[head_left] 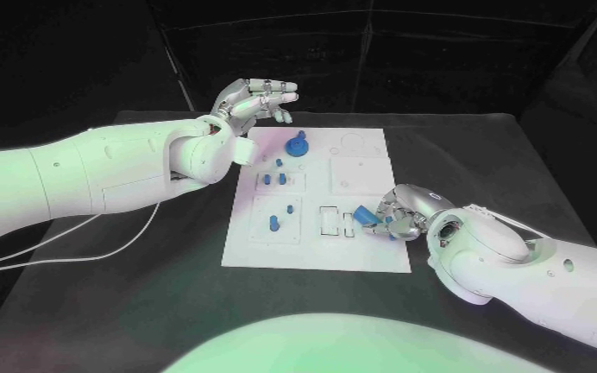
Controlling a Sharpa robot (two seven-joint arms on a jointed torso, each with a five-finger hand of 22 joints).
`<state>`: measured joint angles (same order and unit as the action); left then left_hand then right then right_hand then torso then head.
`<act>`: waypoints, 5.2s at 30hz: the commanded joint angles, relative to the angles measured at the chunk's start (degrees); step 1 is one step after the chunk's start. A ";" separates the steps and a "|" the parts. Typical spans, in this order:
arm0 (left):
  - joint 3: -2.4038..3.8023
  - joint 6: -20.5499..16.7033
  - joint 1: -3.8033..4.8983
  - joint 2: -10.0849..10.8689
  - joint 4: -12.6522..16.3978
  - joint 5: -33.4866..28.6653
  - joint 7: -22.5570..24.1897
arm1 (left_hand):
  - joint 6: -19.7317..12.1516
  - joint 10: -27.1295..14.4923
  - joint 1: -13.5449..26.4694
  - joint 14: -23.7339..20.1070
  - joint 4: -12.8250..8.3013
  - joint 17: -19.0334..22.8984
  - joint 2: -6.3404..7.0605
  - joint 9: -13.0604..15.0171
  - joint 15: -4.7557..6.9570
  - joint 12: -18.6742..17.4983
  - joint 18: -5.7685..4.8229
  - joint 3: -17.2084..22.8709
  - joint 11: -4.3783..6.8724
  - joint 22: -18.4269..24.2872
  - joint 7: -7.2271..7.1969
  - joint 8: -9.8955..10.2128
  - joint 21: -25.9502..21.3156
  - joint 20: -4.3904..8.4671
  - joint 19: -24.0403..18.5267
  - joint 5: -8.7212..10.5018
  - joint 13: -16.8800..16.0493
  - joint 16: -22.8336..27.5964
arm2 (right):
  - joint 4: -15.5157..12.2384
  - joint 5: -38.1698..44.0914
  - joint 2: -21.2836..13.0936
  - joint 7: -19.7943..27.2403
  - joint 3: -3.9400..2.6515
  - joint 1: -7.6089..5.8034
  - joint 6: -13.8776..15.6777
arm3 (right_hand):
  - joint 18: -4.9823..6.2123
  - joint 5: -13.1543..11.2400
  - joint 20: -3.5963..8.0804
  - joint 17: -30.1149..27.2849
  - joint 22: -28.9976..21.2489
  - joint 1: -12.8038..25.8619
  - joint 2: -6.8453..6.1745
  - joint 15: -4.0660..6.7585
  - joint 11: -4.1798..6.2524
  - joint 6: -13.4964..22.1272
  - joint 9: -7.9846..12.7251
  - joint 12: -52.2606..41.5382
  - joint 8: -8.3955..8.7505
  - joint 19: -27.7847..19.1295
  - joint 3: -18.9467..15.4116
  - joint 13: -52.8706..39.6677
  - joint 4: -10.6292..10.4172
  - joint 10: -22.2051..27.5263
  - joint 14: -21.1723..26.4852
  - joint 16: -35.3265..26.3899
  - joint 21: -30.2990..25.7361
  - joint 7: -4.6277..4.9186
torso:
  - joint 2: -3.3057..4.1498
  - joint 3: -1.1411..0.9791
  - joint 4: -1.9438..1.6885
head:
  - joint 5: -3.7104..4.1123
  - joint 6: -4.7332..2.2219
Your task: Assemble the parts on the task board
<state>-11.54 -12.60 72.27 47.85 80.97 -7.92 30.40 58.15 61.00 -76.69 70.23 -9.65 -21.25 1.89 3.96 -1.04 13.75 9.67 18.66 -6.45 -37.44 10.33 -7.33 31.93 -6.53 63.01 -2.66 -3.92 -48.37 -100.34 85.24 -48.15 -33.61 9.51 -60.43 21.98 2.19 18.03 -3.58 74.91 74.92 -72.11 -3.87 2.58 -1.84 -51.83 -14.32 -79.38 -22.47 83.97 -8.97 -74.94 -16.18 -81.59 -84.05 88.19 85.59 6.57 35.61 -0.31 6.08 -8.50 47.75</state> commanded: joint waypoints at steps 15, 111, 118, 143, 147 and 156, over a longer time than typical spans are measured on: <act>0.04 0.57 0.08 0.13 0.09 -0.08 0.53 | -0.19 -0.26 -0.24 -0.13 0.05 0.09 -0.42 -0.08 -0.15 0.34 0.71 -0.30 0.00 0.09 0.20 -0.32 -0.39 -0.20 -0.13 -0.08 0.04 0.35 | 0.25 2.00 1.08 0.63 0.03 0.43 3.52 | -0.50 7.39 -0.33 12.28 7.72 -5.16 2.50 -0.20 0.22 0.10 -0.53 -0.05 -1.59 2.88 0.01 -2.93 1.77 -0.28 -5.36 0.46 0.36 -0.34 | -0.06 0.02 0.06 | -0.12 0.01; 0.03 1.77 0.11 0.37 0.63 -0.08 -0.70 | -0.75 -0.80 -0.34 -0.02 0.13 0.25 -0.58 -0.16 -0.27 0.56 0.69 -0.88 -0.24 0.37 0.60 -0.17 -0.72 -0.27 0.01 -0.10 0.05 0.54 | -0.89 -8.21 6.37 3.96 -0.08 0.42 3.48 | -0.51 -3.63 1.60 11.43 7.82 2.73 8.56 1.78 2.54 -8.83 -4.91 2.58 2.97 3.05 -7.84 -3.99 3.24 -2.22 -5.21 -0.07 0.15 -2.99 | 0.03 0.10 -0.32 | 0.81 -0.08; 0.03 1.81 0.11 0.42 0.66 -0.08 -0.69 | -0.75 -0.80 -0.34 -0.02 0.13 0.25 -0.58 -0.16 -0.27 0.56 0.69 -0.88 -0.24 0.37 0.60 -0.17 -0.72 -0.27 0.01 -0.10 0.05 0.54 | -0.79 -7.38 6.39 3.64 -0.08 0.42 2.72 | -0.52 -5.01 1.74 11.45 7.93 -3.11 9.17 1.96 2.79 -9.35 -5.33 2.51 3.15 3.09 -5.59 -4.28 7.11 -2.37 -5.22 -0.07 0.19 -3.25 | 0.02 0.11 -0.26 | 0.83 0.03; 0.03 2.05 0.10 0.51 0.60 -0.08 -0.68 | -0.87 -0.95 -0.32 0.00 0.19 0.27 -0.69 -0.15 -0.33 0.60 0.67 -0.95 -0.33 0.42 0.69 -0.13 -0.78 -0.32 0.04 -0.09 0.05 0.57 | -2.65 -7.42 3.16 5.55 -0.07 0.42 5.00 | -0.51 -6.06 1.90 11.41 7.82 -4.70 8.59 1.98 2.67 -8.75 -5.47 2.76 4.27 3.04 -3.91 -4.44 9.29 -2.38 -5.21 -0.10 0.07 -2.97 | -0.06 0.08 -0.29 | 0.80 -0.14; 0.03 2.03 0.09 0.55 0.51 -0.08 -0.70 | -0.87 -0.95 -0.32 0.00 0.19 0.27 -0.69 -0.15 -0.33 0.60 0.67 -0.95 -0.33 0.42 0.69 -0.13 -0.78 -0.32 0.04 -0.09 0.05 0.57 | -4.40 -9.71 0.58 8.63 -0.07 0.41 7.46 | -0.45 -5.26 1.65 11.29 7.54 -4.12 8.47 1.65 2.26 -7.96 -5.29 3.57 4.98 2.89 -3.87 -3.90 9.05 -1.90 -5.18 -0.17 -0.12 -2.51 | -0.11 0.08 -0.14 | 0.91 -0.23; 0.00 2.12 -0.01 0.44 0.26 -0.08 -0.73 | -0.92 -1.01 -0.22 0.02 0.29 0.28 -0.73 -0.15 -0.38 0.63 0.65 -1.04 -0.36 0.46 0.72 -0.13 -0.82 -0.36 0.06 -0.09 0.04 0.57 | -8.96 -15.44 -7.98 11.80 -0.09 0.31 9.02 | -0.19 -3.51 0.64 10.61 6.37 -3.58 8.10 0.48 0.83 -4.63 -4.31 6.70 8.11 2.31 -3.54 -1.79 8.70 -0.03 -5.01 -0.57 -0.90 -0.82 | -0.35 0.06 0.22 | 1.57 -0.43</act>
<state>-11.57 -11.20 72.22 48.30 81.30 -7.92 29.47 57.53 60.39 -76.90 70.23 -9.33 -21.06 1.67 3.87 -1.04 14.05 9.68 18.03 -6.65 -37.08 10.95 -7.56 31.38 -6.53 63.01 -2.66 -3.92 -48.14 -108.78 73.92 -55.13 -24.66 9.45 -59.99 28.91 2.20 14.30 -2.59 74.94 74.91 -75.76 4.31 3.45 -0.97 -56.84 -18.72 -75.13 -14.68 83.97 -12.87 -79.68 -7.50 -82.05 -83.93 87.85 84.92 5.65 35.35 -0.25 6.16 -7.27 47.29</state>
